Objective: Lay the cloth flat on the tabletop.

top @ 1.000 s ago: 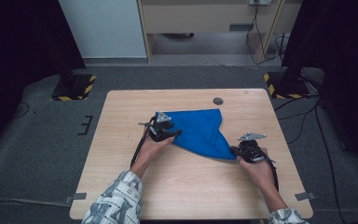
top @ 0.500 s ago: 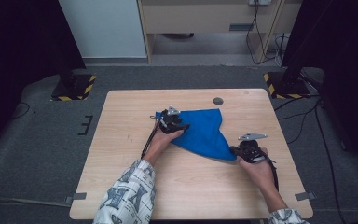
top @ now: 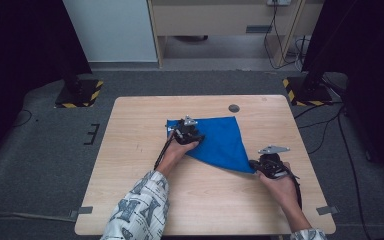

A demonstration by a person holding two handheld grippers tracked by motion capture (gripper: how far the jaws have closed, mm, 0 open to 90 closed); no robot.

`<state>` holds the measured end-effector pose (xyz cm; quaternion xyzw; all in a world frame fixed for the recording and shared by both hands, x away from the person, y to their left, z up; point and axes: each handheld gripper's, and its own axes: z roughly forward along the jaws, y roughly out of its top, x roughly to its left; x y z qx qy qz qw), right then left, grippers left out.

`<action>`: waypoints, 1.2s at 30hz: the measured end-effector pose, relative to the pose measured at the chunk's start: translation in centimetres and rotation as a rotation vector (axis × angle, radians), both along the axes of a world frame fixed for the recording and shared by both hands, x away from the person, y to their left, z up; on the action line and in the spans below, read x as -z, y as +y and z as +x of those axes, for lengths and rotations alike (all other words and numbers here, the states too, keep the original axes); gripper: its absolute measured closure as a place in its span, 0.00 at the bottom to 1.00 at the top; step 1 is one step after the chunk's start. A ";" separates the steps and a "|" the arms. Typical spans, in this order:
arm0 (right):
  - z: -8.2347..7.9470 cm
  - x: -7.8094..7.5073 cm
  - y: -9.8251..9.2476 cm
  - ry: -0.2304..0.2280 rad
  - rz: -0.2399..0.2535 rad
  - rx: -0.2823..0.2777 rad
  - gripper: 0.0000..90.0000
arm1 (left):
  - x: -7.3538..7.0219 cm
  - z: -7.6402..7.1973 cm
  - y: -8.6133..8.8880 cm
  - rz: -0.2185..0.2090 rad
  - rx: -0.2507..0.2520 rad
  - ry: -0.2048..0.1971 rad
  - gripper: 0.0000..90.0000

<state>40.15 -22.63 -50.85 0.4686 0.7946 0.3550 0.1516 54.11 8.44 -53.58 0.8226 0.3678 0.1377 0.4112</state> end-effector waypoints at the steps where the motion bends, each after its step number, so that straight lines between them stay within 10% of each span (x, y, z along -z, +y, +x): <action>1: -0.2 0.0 0.0 0.002 0.000 -0.001 0.99 | 0.0 0.0 -0.1 0.007 0.002 0.005 0.66; 18: -0.8 0.0 -0.2 0.004 -0.009 0.001 0.99 | -1.7 -0.9 -0.1 0.022 -0.014 0.012 0.98; 36: -1.1 -0.2 -0.2 0.011 -0.029 -0.009 0.99 | -4.1 -9.2 4.9 -0.058 0.040 -0.025 0.99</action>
